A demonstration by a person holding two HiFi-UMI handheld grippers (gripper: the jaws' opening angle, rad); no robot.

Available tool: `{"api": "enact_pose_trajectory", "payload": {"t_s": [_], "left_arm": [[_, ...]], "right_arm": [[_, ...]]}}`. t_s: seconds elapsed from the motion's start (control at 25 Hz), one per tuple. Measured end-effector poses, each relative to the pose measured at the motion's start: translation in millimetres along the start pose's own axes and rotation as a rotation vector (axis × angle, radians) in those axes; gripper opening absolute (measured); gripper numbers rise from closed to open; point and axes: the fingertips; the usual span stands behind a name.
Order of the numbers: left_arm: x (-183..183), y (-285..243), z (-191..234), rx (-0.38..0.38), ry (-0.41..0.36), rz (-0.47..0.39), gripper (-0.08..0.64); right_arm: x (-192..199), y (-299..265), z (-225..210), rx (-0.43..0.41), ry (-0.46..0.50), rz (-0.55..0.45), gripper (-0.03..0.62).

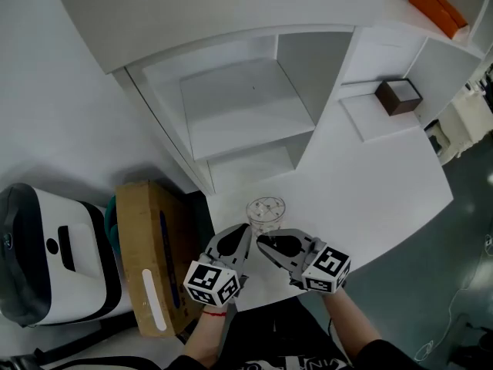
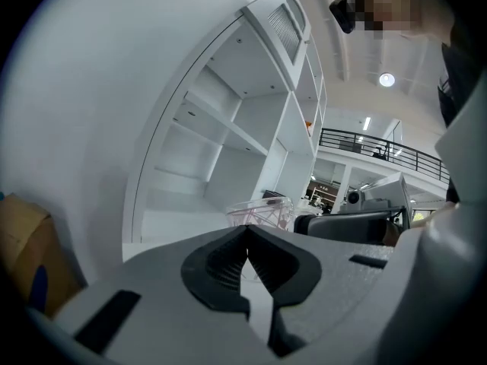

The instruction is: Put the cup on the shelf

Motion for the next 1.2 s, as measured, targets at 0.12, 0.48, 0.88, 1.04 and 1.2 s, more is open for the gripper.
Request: {"api": "enact_pose_trajectory", "payload": {"t_s": [0.12, 0.48, 0.88, 1.04, 1.2], "left_arm": [[-1, -9, 13, -0.040, 0.011, -0.009, 0.008], [-15, -40, 49, -0.120, -0.012, -0.040, 0.008], [-32, -78, 77, -0.182, -0.022, -0.055, 0.008], [-30, -88, 85, -0.193, -0.019, -0.045, 0.008], [-27, -93, 91, -0.211, -0.008, -0.040, 0.008]], "right_arm": [[-1, -10, -14, -0.044, 0.012, 0.016, 0.014], [-11, -35, -56, -0.125, 0.048, 0.020, 0.014], [-22, -53, -98, -0.119, 0.106, -0.002, 0.014], [-19, -58, -112, -0.114, 0.109, -0.001, 0.014], [-15, -63, -119, -0.112, 0.109, 0.000, 0.014]]}}
Point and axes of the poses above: the fingertips, and each gripper's own axes: y backward along the fingers, z to its left, x out of its underside, and after that the axes turned 7 degrees about -x, right-handed
